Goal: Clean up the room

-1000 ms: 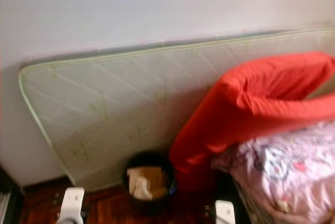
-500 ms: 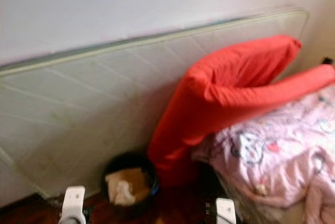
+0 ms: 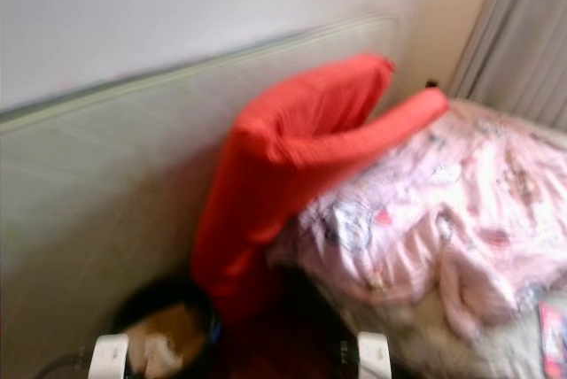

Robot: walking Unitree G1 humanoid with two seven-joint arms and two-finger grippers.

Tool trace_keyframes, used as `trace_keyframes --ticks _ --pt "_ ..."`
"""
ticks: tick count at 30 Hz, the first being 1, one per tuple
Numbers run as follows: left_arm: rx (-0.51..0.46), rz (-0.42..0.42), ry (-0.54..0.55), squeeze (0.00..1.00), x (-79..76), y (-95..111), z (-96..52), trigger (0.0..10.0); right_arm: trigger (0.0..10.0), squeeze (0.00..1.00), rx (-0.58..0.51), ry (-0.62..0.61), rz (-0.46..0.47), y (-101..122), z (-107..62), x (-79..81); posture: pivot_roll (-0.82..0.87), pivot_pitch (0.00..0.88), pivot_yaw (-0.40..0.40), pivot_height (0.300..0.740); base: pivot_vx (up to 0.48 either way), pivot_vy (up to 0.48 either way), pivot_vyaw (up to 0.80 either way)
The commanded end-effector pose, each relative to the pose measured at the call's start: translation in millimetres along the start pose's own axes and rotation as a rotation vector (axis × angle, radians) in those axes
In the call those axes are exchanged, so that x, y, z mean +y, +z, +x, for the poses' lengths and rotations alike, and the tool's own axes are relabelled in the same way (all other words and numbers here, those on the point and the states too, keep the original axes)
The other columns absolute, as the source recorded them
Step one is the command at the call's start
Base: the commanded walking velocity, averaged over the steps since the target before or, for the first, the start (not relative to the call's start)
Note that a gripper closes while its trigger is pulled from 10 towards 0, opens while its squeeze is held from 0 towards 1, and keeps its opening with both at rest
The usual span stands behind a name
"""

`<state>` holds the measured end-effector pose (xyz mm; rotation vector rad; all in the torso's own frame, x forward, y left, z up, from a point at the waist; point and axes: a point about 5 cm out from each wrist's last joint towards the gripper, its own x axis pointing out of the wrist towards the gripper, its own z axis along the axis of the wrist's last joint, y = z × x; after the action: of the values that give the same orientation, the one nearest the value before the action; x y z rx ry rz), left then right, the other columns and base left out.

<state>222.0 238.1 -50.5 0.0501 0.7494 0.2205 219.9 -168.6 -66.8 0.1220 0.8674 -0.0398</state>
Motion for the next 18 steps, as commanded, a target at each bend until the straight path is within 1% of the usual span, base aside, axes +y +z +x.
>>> trace_keyframes --ticks 1,5,7,9,11,14,18 --pt "0.027 0.015 -0.018 0.00 -4.0 -6 -0.9 10.0 10.0 0.00 0.001 -0.024 0.023 -3 -1.1 -5.5 0.02 0.025 0.011 0.740 0.000 0.000 -0.78" --pt "0.041 -0.006 0.005 0.00 1.9 -9 -1.7 10.0 10.0 0.00 -0.008 -0.030 0.036 -3 -1.2 -5.6 0.02 0.021 0.009 0.740 0.000 0.000 -0.78" --pt "0.041 -0.006 0.005 0.00 1.9 -9 -1.7 10.0 10.0 0.00 -0.008 -0.030 0.036 -3 -1.2 -5.6 0.02 0.021 0.009 0.740 0.000 0.000 -0.78" --pt "0.054 -0.014 0.021 0.00 6.4 -12 -2.7 10.0 10.0 0.00 -0.005 -0.032 0.028 -3 -1.4 -6.6 0.02 0.010 0.002 0.740 0.000 0.000 -0.78" --pt "0.057 -0.012 0.021 0.00 6.5 -13 -2.8 10.0 10.0 0.00 -0.003 -0.032 0.024 -3 -1.4 -6.9 0.02 0.010 0.002 0.740 0.000 0.000 -0.78" --pt "0.049 -0.007 0.016 0.00 3.3 -7 -0.9 10.0 10.0 0.00 -0.002 -0.030 0.018 -3 -1.4 -7.3 0.03 0.002 -0.003 0.740 0.000 0.000 -0.77" --pt "0.058 -0.006 0.005 0.00 -3.0 -8 -0.8 10.0 10.0 0.00 -0.008 -0.020 0.001 -3 -1.7 -7.8 0.03 0.000 -0.010 0.740 0.000 0.000 0.00"
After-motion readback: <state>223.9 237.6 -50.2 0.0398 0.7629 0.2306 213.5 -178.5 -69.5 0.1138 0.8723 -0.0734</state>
